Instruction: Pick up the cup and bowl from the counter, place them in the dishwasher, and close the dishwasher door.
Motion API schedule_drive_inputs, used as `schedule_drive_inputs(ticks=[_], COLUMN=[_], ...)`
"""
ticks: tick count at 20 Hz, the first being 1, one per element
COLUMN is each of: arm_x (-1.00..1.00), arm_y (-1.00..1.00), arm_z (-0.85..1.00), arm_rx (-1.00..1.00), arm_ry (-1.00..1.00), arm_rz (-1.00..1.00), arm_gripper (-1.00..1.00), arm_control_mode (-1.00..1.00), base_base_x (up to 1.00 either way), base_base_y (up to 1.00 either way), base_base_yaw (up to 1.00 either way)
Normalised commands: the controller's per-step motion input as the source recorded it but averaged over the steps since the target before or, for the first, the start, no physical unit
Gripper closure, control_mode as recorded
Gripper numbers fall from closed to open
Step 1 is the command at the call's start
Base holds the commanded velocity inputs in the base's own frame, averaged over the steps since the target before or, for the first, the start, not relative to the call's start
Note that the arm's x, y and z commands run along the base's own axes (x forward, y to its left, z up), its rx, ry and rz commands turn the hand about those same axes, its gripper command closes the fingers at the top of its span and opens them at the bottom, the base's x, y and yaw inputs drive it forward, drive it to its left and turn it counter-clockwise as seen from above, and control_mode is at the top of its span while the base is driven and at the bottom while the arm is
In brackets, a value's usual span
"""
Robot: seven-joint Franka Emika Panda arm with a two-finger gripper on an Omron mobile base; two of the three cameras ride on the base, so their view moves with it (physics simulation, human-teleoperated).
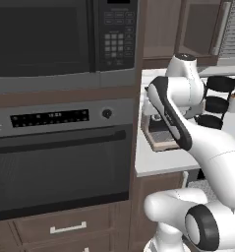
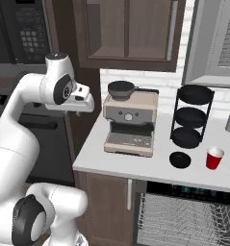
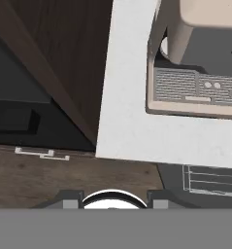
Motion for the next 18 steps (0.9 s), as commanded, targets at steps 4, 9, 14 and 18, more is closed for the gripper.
schedule_drive_inputs(ticks=[4,9,14,18], arm_x=[0.0,0.0,0.0,0.0], arm_y=[0.0,0.0,0.0,0.0], arm_z=[0.0,0.0,0.0,0.0], arm_rx=[0.0,0.0,0.0,0.0], arm_ry=[0.0,0.0,0.0,0.0], arm_rz=[0.0,0.0,0.0,0.0], arm_gripper=[-1.0,-1.0,-1.0,-1.0], arm_control_mode=[1.0,1.0,1.0,1.0], base_base_x=[0.0,0.0,0.0,-0.01], base_base_y=[0.0,0.0,0.04,0.22], base_base_yaw=[-0.03,-0.3,-0.51,-0.63])
